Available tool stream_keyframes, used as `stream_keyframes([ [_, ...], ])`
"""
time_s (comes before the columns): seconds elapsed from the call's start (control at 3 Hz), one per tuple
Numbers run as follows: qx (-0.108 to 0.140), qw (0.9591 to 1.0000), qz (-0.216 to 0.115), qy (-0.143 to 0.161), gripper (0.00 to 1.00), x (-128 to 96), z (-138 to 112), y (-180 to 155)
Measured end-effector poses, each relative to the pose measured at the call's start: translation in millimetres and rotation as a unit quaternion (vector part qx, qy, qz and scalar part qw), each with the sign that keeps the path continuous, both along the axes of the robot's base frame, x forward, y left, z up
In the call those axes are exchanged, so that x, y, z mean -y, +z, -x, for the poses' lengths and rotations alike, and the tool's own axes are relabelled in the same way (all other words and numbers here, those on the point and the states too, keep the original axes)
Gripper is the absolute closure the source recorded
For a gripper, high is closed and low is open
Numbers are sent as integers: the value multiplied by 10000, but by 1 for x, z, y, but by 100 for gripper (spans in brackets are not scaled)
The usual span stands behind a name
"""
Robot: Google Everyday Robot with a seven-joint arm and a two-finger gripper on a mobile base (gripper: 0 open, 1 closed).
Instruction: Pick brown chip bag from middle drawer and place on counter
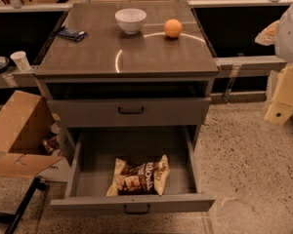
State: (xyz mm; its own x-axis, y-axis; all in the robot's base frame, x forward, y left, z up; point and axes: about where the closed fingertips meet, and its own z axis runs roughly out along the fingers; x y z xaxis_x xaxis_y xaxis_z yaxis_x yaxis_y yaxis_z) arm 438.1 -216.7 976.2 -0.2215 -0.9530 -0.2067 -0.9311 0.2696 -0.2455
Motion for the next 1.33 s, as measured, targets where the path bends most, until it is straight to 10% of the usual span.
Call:
stream_keyframes([
  [0.67,-88,9995,-173,229,0,-14,-3,-40],
  [1.33,-847,9915,-875,468,0,-55,-13,-203],
])
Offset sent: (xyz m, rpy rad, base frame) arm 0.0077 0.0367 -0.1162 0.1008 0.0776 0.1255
